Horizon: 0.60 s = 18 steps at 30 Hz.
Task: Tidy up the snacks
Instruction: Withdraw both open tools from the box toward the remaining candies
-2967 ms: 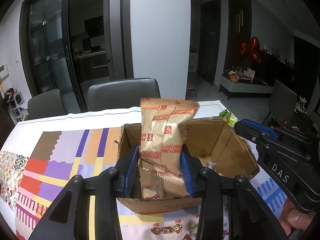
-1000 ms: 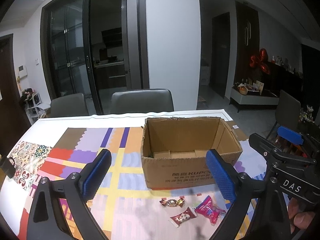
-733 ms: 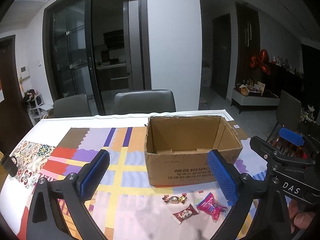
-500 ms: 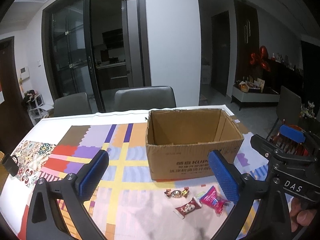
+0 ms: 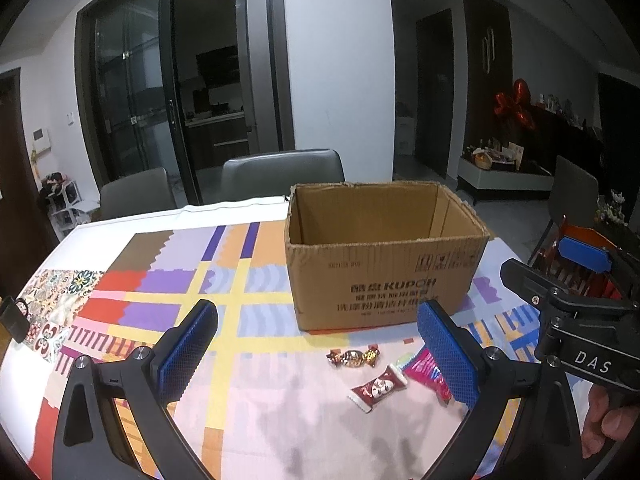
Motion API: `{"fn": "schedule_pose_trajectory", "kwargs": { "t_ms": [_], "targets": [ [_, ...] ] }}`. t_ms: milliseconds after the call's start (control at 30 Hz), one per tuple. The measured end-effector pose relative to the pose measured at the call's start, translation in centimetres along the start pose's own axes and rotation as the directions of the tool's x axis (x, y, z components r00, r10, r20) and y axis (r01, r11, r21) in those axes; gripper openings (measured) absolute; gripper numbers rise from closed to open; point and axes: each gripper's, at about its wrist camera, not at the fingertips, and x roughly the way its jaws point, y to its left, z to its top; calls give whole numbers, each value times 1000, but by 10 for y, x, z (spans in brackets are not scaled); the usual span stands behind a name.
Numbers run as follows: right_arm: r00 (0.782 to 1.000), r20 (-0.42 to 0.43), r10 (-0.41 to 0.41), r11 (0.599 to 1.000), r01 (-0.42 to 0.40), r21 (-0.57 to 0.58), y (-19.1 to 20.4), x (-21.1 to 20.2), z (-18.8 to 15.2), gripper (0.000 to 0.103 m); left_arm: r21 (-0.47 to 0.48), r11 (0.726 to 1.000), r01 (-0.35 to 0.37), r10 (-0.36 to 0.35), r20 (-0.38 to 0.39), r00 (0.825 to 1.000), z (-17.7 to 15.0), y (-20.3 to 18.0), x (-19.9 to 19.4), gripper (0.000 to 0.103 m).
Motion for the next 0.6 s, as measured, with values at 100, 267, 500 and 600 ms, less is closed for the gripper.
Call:
{"fn": "schedule_pose_trajectory", "kwargs": {
  "t_ms": [100,267,500,600],
  "targets": [
    [1000,-7,-3,1000,3,-4,1,1,-6,89,7,1000,4,-4,-9,1000,-7,0,3,102],
    [1000,-27,-3,1000,3,-5,3,6,-15,89,8,1000,14,-14,-28,1000,-18,0,8,102],
    [999,-53,-6,1000,4,-20,5,13,-26,89,22,999,28,-27,-42,999,-32,-3,16,101],
    [998,-63,-8,1000,6,-20,5,16,-31,89,40,999,31,-29,-47,998,-36,-6,18,101]
  ]
}}
